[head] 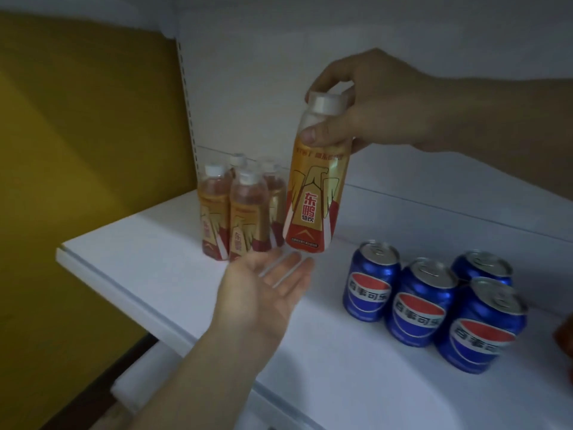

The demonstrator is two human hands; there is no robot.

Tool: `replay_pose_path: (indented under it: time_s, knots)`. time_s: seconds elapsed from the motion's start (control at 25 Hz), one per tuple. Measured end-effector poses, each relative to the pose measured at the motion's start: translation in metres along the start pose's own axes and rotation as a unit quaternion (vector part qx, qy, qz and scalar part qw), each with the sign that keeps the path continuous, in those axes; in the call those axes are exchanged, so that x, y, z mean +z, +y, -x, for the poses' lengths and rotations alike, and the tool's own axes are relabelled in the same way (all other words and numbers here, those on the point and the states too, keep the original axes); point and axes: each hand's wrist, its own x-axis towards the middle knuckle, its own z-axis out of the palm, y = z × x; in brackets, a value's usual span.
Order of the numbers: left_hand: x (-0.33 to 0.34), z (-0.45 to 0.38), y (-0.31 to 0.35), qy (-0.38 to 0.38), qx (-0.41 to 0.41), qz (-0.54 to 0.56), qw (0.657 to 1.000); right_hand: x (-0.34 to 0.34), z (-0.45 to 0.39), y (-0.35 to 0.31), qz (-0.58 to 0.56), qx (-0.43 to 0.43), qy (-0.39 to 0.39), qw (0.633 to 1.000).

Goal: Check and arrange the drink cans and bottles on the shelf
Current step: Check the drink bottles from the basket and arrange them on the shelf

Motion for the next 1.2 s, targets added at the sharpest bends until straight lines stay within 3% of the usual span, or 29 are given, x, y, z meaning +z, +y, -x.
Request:
replay_pose_path:
  time_s: [0.08,0.28,1.2]
  knots:
    - [-0.005,-0.013,-0.008,-0.011,-0.026,0.025,0.999,0.022,-0.014,0.010,0.003,0.020,-0.022,1.000]
    - [-0.007,-0.053,-0.028,0.040,-0.014,0.061,0.997,0.063,-0.044,0.050,0.014,0.059,-0.038,0.997]
    - [-0.005,-0.074,-0.044,0.060,0.013,-0.072,0.996,0.097,-0.062,0.081,0.006,0.098,-0.044,0.994]
